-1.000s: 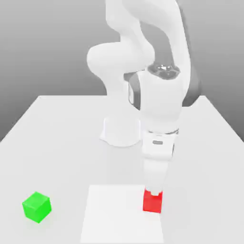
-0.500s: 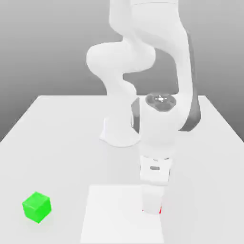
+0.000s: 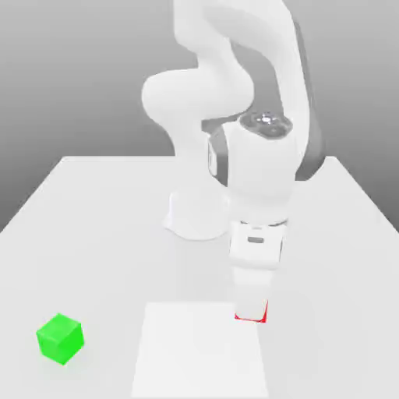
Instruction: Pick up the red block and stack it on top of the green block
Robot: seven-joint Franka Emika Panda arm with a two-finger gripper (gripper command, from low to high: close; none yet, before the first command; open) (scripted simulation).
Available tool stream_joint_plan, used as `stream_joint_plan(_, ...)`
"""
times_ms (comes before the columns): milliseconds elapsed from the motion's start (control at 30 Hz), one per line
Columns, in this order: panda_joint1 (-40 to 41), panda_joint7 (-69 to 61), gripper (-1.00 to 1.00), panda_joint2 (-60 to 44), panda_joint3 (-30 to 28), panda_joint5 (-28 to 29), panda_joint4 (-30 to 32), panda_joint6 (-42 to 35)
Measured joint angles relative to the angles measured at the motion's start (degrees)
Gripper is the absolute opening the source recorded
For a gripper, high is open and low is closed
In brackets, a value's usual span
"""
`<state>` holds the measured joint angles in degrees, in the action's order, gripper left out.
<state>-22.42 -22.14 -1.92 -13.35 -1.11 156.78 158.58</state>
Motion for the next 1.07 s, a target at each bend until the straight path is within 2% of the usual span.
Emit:
stream_joint_plan(733,24.5,-2.0,-1.00,-2.6,-12.1,-2.7,-10.9,-8.8)
stream_joint_plan(800,25.7,-3.0,-1.00,-4.1,-12.4,-4.2,-11.6,-8.2)
stream_joint_plan(933,28.1,-8.0,-1.00,-10.9,-9.0,-11.0,-12.3,-2.7)
stream_joint_plan(967,29.1,-9.2,1.00,-12.7,-7.7,-12.7,-12.5,-1.2)
stream_joint_plan(1067,29.1,-9.2,1.00,-12.7,-7.7,-12.7,-12.5,-1.2)
